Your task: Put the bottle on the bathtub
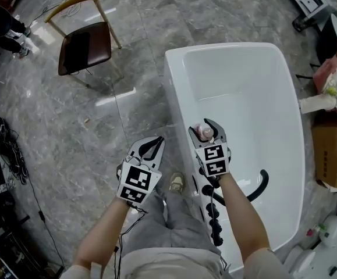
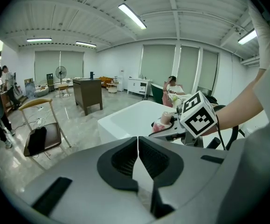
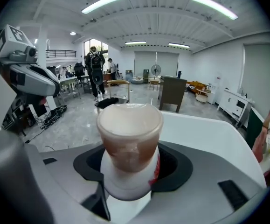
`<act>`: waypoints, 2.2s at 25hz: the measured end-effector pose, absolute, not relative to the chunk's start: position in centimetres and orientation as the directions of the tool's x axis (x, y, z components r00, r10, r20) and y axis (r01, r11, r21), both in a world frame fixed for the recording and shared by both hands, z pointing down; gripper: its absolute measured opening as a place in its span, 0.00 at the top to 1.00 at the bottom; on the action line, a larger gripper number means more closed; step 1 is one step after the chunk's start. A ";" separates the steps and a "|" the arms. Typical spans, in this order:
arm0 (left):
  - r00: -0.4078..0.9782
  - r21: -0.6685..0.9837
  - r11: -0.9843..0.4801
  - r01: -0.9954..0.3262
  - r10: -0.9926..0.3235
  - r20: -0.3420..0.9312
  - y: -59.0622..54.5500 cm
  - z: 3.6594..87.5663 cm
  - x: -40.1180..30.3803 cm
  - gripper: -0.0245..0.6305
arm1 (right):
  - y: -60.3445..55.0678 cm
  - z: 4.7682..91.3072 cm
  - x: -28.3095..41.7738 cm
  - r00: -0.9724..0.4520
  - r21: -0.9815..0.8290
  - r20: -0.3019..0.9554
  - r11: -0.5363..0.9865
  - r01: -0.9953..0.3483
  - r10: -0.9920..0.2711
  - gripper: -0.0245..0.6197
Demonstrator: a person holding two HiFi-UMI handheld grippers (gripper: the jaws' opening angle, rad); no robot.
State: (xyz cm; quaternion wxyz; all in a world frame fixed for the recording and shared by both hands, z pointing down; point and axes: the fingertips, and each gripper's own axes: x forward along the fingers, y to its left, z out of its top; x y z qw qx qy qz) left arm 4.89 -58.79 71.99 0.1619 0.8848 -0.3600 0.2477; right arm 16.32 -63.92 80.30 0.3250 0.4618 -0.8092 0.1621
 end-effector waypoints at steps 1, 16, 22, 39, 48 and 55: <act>0.622 0.119 -0.685 -0.718 -0.555 0.553 -58.6 71.7 4.9 0.92 | -63.9 80.3 16.4 -0.360 0.031 0.684 0.518 -0.855 -0.634 0.54; 0.620 0.066 -0.690 -0.721 -0.600 0.506 -58.8 63.3 2.0 0.92 | -64.5 69.6 16.0 -0.389 -0.008 0.618 0.489 -0.872 -0.683 0.46; 0.619 0.033 -0.690 -0.723 -0.625 0.476 -59.0 58.5 1.3 0.92 | -63.8 61.3 16.0 -0.396 -0.029 0.535 0.453 -0.891 -0.746 0.64; 0.632 -0.027 -0.674 -0.738 -0.705 0.321 -55.9 44.3 0.1 0.92 | -54.6 40.3 14.9 -0.480 -0.027 0.250 0.489 -0.872 -0.841 0.90; 0.641 -0.167 -0.689 -0.705 -0.720 0.267 -52.5 39.9 0.3 0.92 | -49.8 35.7 13.0 -0.529 -0.008 0.179 0.537 -0.844 -0.830 0.91; 0.651 -0.172 -0.684 -0.709 -0.728 0.214 -49.5 36.7 0.7 0.92 | -46.1 32.6 12.1 -0.544 0.000 0.098 0.547 -0.837 -0.833 0.92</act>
